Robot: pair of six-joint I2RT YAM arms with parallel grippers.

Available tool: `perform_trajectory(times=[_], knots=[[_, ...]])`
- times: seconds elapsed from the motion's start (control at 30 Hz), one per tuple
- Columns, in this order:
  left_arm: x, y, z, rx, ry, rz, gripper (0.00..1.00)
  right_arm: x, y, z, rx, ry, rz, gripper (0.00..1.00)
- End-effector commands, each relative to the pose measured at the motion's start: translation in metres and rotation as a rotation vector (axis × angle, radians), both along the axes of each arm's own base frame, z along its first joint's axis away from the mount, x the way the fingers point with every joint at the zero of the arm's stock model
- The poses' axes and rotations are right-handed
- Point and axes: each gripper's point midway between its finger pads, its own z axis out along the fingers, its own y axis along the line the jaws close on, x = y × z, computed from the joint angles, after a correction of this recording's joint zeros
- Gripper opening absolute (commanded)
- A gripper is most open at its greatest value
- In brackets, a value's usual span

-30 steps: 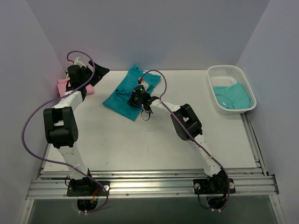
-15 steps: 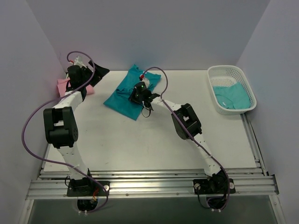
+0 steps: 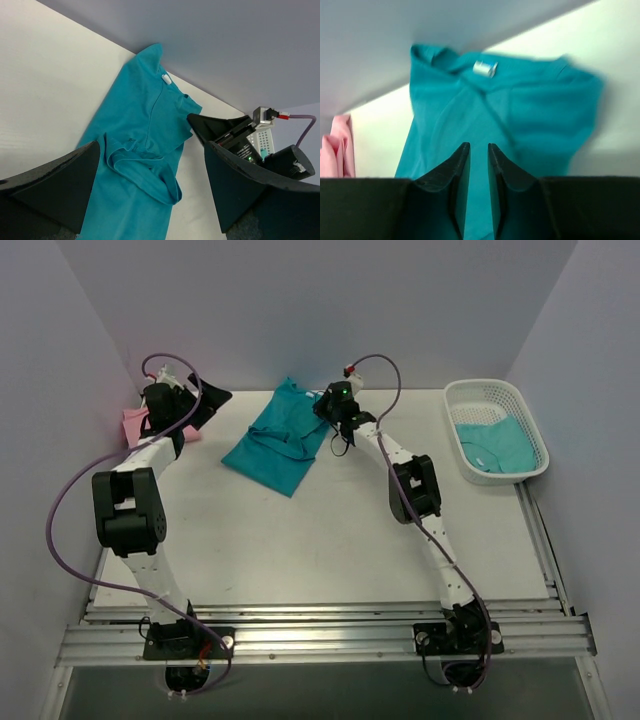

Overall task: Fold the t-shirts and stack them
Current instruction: Fold the folded rectangular tshirt in 1/3 of the way

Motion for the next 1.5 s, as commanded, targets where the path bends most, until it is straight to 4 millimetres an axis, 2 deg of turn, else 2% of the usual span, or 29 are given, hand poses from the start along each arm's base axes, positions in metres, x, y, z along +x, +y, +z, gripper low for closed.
perform_trajectory(times=[0.0, 0.07, 0.1, 0.13, 0.17, 0.2, 0.27, 0.3, 0.33, 0.37, 0.4, 0.43, 0.47, 0.5, 0.57, 0.6, 0.63, 0.67, 0.73, 0.77, 0.97, 1.07, 1.3, 1.47], knots=[[-0.002, 0.005, 0.038, 0.034, -0.103, 0.006, 0.94, 0.033, -0.034, 0.086, 0.047, -0.201, -0.081, 0.19], [-0.004, 0.005, 0.041, 0.039, -0.106, 0.006, 0.94, 0.040, -0.052, 0.112, 0.053, -0.254, -0.105, 0.27], [-0.006, 0.004, 0.041, 0.041, -0.105, 0.006, 0.94, 0.036, -0.057, 0.135, 0.060, -0.281, -0.103, 0.33], [-0.008, 0.004, 0.046, 0.044, -0.111, 0.007, 0.94, 0.034, -0.061, 0.144, 0.058, -0.291, -0.105, 0.36], [-0.009, 0.005, 0.047, 0.048, -0.114, 0.014, 0.94, 0.023, -0.063, 0.183, 0.080, -0.335, -0.107, 0.40], [-0.010, 0.006, 0.047, 0.049, -0.114, 0.018, 0.94, 0.010, -0.061, 0.160, 0.070, -0.282, -0.085, 0.49], [-0.011, 0.006, 0.051, 0.049, -0.119, 0.023, 0.94, -0.008, -0.053, 0.175, 0.098, -0.312, -0.065, 0.53], [-0.011, 0.005, 0.053, 0.047, -0.122, 0.021, 0.94, -0.031, -0.034, 0.199, 0.114, -0.335, -0.028, 0.61], [-0.012, 0.005, 0.054, 0.047, -0.123, 0.021, 0.94, -0.047, -0.022, 0.177, 0.087, -0.293, 0.002, 0.68], [-0.012, 0.005, 0.053, 0.046, -0.121, 0.023, 0.94, -0.063, -0.010, 0.189, 0.080, -0.306, 0.033, 0.76], [-0.013, 0.005, 0.054, 0.045, -0.123, 0.020, 0.94, -0.085, 0.019, 0.182, 0.056, -0.291, 0.089, 0.87], [-0.014, 0.005, 0.054, 0.047, -0.123, 0.019, 0.94, -0.097, 0.028, 0.167, 0.030, -0.257, 0.104, 0.88], [-0.015, 0.005, 0.054, 0.047, -0.122, 0.019, 0.94, -0.108, 0.038, 0.165, 0.028, -0.249, 0.126, 0.88], [-0.015, 0.005, 0.054, 0.045, -0.120, 0.018, 0.94, -0.123, 0.056, 0.158, 0.039, -0.230, 0.155, 0.84], [-0.017, 0.004, 0.054, 0.041, -0.119, 0.014, 0.94, -0.136, 0.068, 0.132, 0.048, -0.180, 0.189, 0.70], [-0.018, 0.004, 0.055, 0.041, -0.122, 0.014, 0.94, -0.141, 0.073, 0.122, 0.053, -0.160, 0.197, 0.46], [-0.018, 0.004, 0.054, 0.037, -0.122, 0.014, 0.94, -0.148, 0.081, 0.113, 0.069, -0.139, 0.205, 0.34], [-0.019, 0.004, 0.053, 0.034, -0.120, 0.014, 0.94, -0.151, 0.085, 0.092, 0.058, -0.102, 0.209, 0.18], [-0.019, 0.003, 0.054, 0.027, -0.122, 0.010, 0.94, -0.162, 0.097, 0.071, 0.069, -0.050, 0.250, 0.04], [-0.018, 0.002, 0.055, 0.025, -0.123, 0.008, 0.94, -0.165, 0.101, 0.054, 0.063, -0.021, 0.258, 0.00], [-0.019, 0.002, 0.054, 0.018, -0.123, 0.002, 0.94, -0.173, 0.108, -0.001, 0.043, 0.069, 0.262, 0.00], [-0.018, 0.000, 0.053, 0.013, -0.125, -0.001, 0.94, -0.175, 0.109, -0.017, 0.039, 0.095, 0.262, 0.00], [-0.018, 0.000, 0.050, 0.011, -0.124, -0.003, 0.94, -0.169, 0.103, -0.038, 0.017, 0.115, 0.242, 0.00], [-0.017, 0.003, 0.052, 0.017, -0.129, 0.004, 0.94, -0.160, 0.097, -0.045, 0.013, 0.119, 0.229, 0.00]])
